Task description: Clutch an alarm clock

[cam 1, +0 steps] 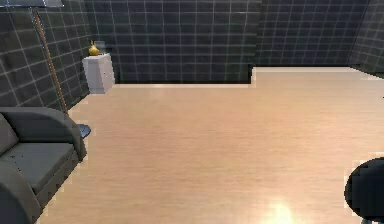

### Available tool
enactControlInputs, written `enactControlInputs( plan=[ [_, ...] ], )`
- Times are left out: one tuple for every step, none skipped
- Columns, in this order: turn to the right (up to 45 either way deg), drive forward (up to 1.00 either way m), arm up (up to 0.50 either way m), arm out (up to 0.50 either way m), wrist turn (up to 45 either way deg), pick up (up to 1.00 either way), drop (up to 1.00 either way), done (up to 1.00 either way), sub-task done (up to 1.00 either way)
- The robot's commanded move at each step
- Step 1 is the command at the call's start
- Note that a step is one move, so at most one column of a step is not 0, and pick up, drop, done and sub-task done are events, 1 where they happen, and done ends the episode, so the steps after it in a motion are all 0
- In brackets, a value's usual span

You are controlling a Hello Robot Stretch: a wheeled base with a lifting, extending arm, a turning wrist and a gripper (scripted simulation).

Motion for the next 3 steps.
enactControlInputs(
  plan=[
    [0.0, 0.0, 0.5, 0.0, 0.0, 0.0, 0.0, 0.0, 0.0],
    [0.0, 0.0, 0.3, 0.0, 0.0, 0.0, 0.0, 0.0, 0.0],
    [0.0, 0.0, 0.0, 0.0, 45.0, 0.0, 0.0, 0.0, 0.0]
  ],
)
